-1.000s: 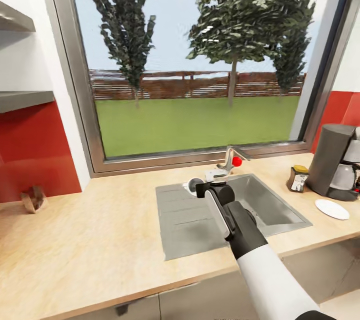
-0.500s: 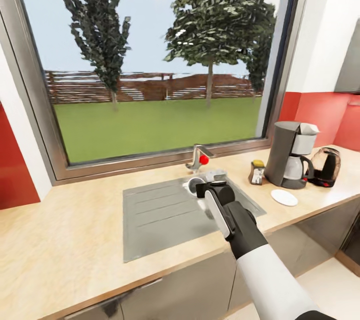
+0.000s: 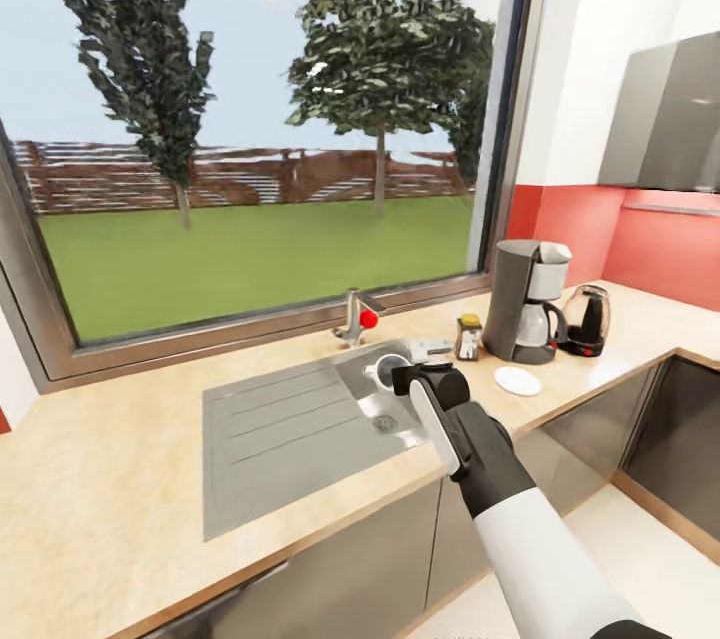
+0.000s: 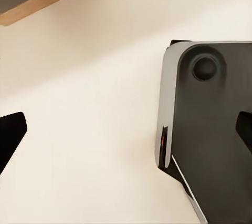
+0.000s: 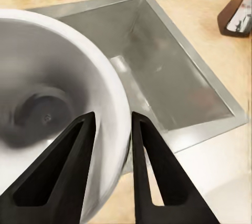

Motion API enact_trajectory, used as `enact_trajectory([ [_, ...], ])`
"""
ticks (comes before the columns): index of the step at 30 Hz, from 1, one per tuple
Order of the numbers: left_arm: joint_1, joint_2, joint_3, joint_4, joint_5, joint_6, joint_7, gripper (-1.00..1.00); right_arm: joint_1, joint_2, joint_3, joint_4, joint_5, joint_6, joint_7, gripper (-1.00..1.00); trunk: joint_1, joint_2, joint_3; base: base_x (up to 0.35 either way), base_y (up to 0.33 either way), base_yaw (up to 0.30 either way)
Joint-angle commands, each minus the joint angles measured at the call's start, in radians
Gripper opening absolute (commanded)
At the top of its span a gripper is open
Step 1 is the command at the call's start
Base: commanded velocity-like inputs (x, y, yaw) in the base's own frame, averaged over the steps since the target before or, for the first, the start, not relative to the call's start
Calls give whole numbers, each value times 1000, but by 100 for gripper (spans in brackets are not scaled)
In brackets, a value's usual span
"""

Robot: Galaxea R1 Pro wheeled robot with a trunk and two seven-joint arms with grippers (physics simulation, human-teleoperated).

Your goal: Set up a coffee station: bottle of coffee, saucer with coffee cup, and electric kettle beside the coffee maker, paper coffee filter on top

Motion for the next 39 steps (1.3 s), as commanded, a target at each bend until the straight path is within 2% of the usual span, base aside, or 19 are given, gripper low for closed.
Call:
enact_trajectory([
  [1,1,-1,8,-2,1,0,-3,100,-1,0,2,0,-11,2,-8,-100,0,-1,0,0,0,-260],
  [7,1,-2,7,-2,1,0,10,100,-1,0,2,0,-11,2,-8,-100,0,-1,1,0,-22,-260],
  [14,1,-5,5,-1,1,0,11,100,-1,0,2,0,-11,2,-8,-100,0,-1,1,0,-230,-223],
  [39,1,-7,5,-1,1,-1,11,100,-1,-4,3,6,-11,2,-8,-100,0,-1,1,106,-255,-10],
])
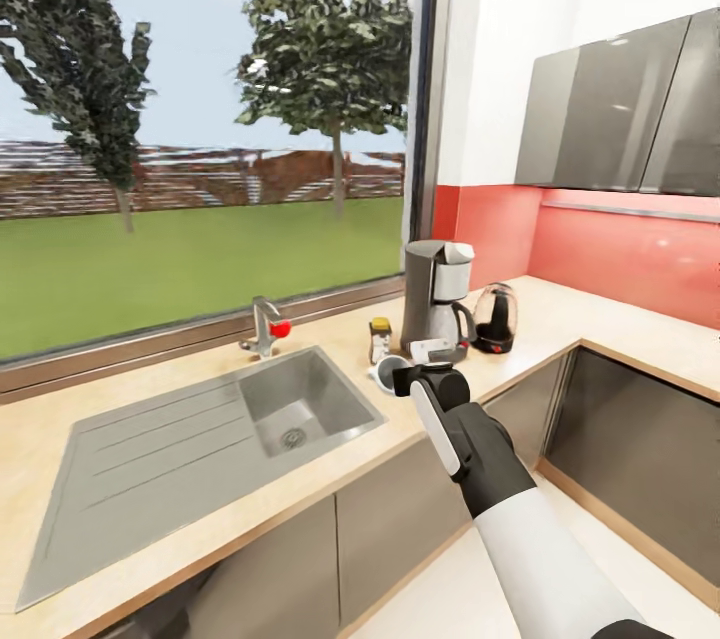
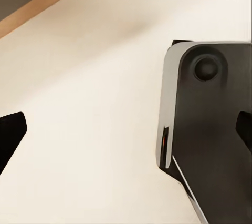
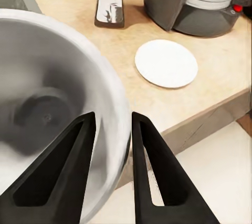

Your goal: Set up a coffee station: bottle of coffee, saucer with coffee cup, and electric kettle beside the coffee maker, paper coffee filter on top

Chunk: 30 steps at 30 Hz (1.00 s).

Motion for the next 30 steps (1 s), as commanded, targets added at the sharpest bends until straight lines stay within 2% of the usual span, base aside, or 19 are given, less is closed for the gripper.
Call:
enact_trajectory([
  [1,1,-1,8,-2,1,0,-8,100,0,0,1,-1,-11,2,-8,-100,1,0,0,115,-258,0],
  [20,1,-3,8,-1,1,1,-7,100,0,0,1,1,-11,1,-8,-100,1,0,0,176,-239,0],
  [25,1,1,8,47,1,4,-5,100,0,0,2,5,-10,2,-8,-100,1,0,0,182,-237,8],
  [30,3,10,9,105,1,74,0,100,0,0,1,21,-10,2,-10,-100,1,0,-3,182,-237,149],
])
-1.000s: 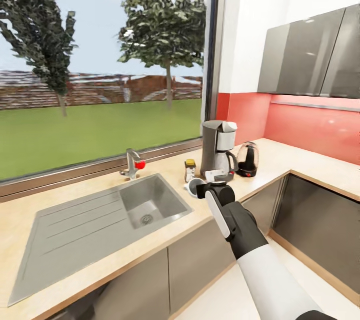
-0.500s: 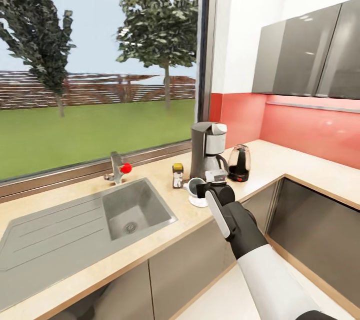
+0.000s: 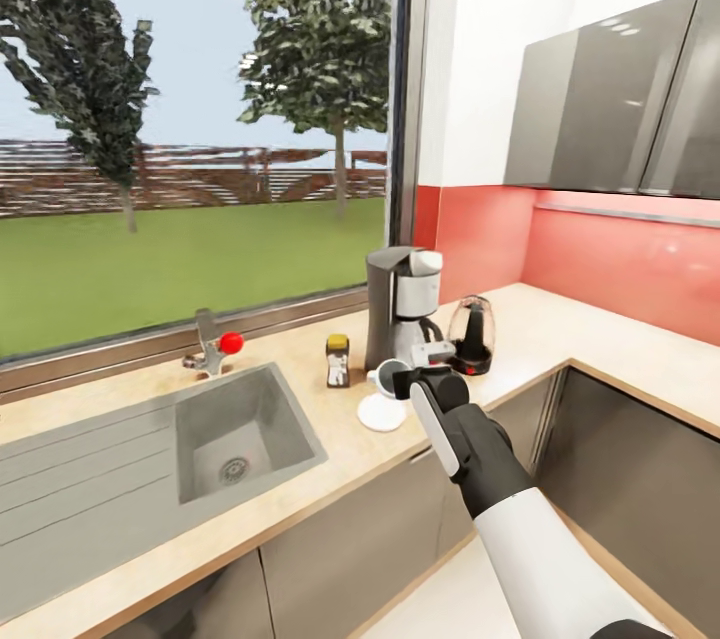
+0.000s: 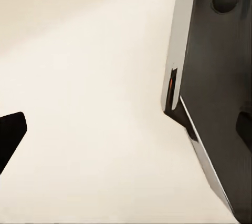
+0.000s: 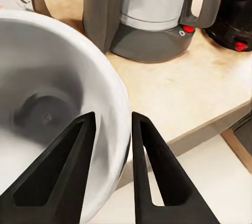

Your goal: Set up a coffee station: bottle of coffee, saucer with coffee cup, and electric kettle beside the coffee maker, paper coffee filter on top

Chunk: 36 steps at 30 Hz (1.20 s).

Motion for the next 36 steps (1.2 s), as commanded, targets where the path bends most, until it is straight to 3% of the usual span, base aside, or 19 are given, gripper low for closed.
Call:
enact_trajectory([
  [1,1,1,8,3,1,18,1,100,0,0,1,3,-10,2,-8,-100,1,0,0,182,-237,89],
  [8,3,-4,7,9,1,146,149,100,0,4,3,143,-15,1,-4,-100,1,0,-1,200,-210,21],
  [19,4,-8,10,6,-2,159,175,100,0,4,2,210,-21,2,-6,-100,1,0,-1,30,-22,0],
  [22,4,-7,10,5,-2,159,175,100,0,4,1,212,-72,15,-8,-100,1,0,-1,0,0,0],
  [24,4,-9,9,5,-2,159,174,100,0,4,0,213,-131,60,-9,-100,1,0,-1,0,0,0],
  [25,4,-11,9,5,-2,159,174,100,0,4,0,213,-181,98,-10,-100,1,0,-1,0,0,0],
  [28,4,-13,9,5,-2,159,174,100,0,4,0,212,-246,133,-11,-100,1,0,-1,0,0,0],
  [36,4,-16,11,-1,-27,159,175,100,0,4,-5,213,-264,143,-13,-100,1,0,-1,0,0,0],
])
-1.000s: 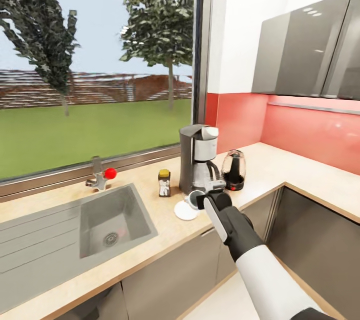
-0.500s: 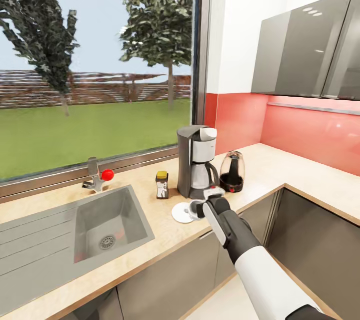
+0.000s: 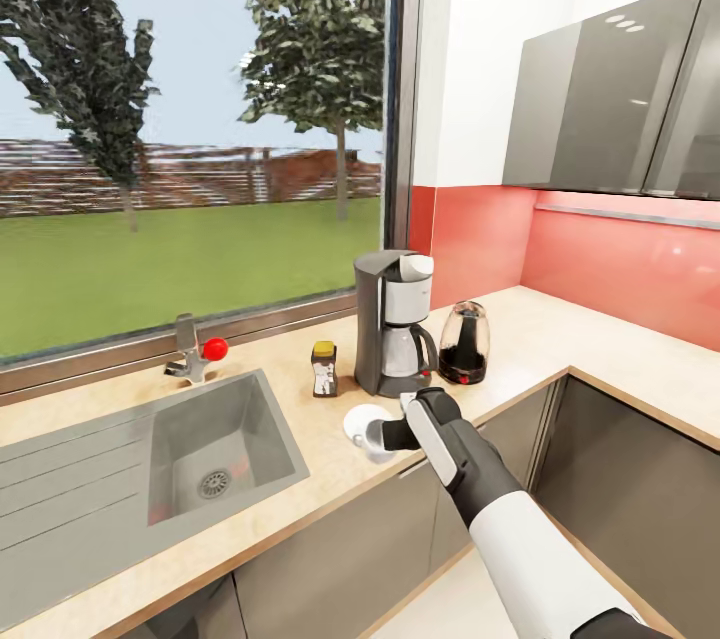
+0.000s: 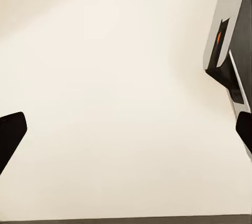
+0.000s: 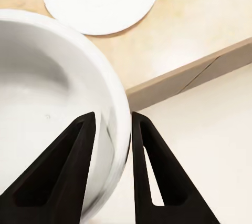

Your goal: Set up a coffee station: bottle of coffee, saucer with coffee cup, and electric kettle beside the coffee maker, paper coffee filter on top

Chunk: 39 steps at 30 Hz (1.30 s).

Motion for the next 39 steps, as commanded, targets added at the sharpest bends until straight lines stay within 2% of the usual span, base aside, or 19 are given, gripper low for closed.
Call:
enact_trajectory([
  [1,1,0,7,-2,-8,-2,1,100,0,0,-2,0,-13,1,-8,-100,0,-1,0,0,0,0],
  [9,1,-1,9,-1,-18,0,2,100,0,0,-40,0,-12,2,-8,-100,0,-1,-5,0,0,61],
  [19,1,-1,12,0,-18,-5,3,100,0,0,-42,0,-12,2,-7,-100,0,-1,-17,144,0,121],
  [33,1,-2,11,3,-18,-7,3,100,0,0,-42,0,-12,2,-6,-100,0,-1,-18,63,0,10],
  [39,1,-1,11,3,-18,-8,3,100,0,-19,-42,0,-10,2,-5,-100,0,-1,-18,206,0,0],
])
